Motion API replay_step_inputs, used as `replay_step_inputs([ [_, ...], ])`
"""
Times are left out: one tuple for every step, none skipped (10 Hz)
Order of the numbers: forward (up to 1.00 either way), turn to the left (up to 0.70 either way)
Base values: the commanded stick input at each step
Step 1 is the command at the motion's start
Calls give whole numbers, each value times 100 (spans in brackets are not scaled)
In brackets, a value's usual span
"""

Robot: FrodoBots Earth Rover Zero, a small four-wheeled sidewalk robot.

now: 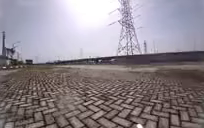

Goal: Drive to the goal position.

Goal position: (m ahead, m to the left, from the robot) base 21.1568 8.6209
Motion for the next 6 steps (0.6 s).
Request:
replay_step_inputs([
  [100, 0],
  [100, 0],
  [100, 0],
  [100, 0],
  [100, 0],
  [100, 0],
])
